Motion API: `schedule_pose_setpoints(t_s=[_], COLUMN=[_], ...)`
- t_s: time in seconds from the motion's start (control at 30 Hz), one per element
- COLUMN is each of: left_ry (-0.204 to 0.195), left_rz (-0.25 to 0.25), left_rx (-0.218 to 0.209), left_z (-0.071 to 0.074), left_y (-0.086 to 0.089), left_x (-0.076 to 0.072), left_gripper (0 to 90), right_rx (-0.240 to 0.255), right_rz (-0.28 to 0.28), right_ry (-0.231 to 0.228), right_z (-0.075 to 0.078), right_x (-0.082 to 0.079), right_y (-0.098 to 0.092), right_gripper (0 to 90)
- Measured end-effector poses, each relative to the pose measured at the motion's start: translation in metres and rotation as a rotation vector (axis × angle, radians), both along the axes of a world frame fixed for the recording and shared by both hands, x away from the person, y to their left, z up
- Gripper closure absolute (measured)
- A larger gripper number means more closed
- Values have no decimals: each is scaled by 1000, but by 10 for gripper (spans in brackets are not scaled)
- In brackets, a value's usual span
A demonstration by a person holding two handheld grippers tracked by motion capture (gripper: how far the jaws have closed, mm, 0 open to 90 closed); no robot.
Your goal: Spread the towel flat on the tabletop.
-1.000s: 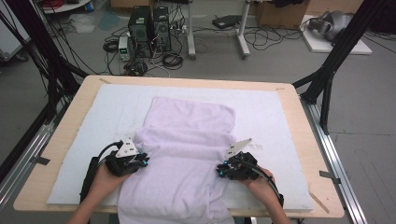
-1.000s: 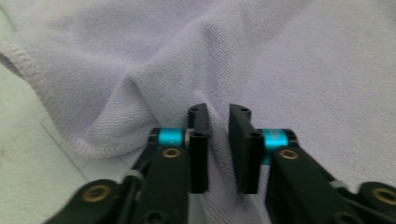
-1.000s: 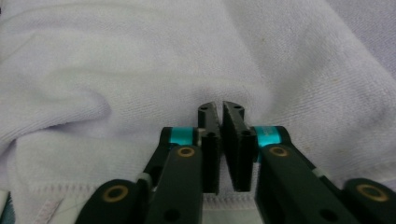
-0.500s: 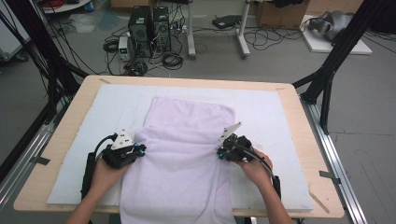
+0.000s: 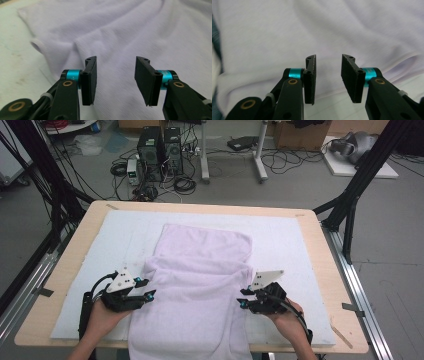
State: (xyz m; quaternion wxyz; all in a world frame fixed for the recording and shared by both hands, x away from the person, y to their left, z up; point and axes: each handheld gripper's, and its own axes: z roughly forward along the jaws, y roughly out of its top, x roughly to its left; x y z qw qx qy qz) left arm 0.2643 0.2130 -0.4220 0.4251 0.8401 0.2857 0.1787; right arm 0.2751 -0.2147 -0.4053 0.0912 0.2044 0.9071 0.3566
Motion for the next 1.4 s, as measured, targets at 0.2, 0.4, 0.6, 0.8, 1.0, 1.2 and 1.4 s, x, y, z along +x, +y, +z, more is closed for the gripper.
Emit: schedule_pose_setpoints(t_s=[0.2,0.4,0.6,0.8,1.0,1.2,1.4], left_ry=[56,72,52,28,16,36,42], left_rz=[-74,-138,-156,-218,-170,-106,-91], left_rx=[43,22,30,-35,-11,88,85], left_z=[-18,-26,-18,5,7,-17,-22], left_y=[-5,-5,-1,4,0,-16,-13], left_x=[-6,-10,-30,-62,-38,-6,-11], left_gripper=[544,852,876,787,572,680,858], right_rx=[-19,-10,7,18,47,4,-2], right_rz=[36,87,110,172,126,35,50], right_ry=[77,82,101,51,16,43,75], right_z=[-28,-30,-27,-5,8,-15,-31], right_x=[-2,-1,-20,-52,-31,4,7], right_y=[9,6,-4,-13,-5,16,18], right_gripper=[668,873,876,836,659,526,813])
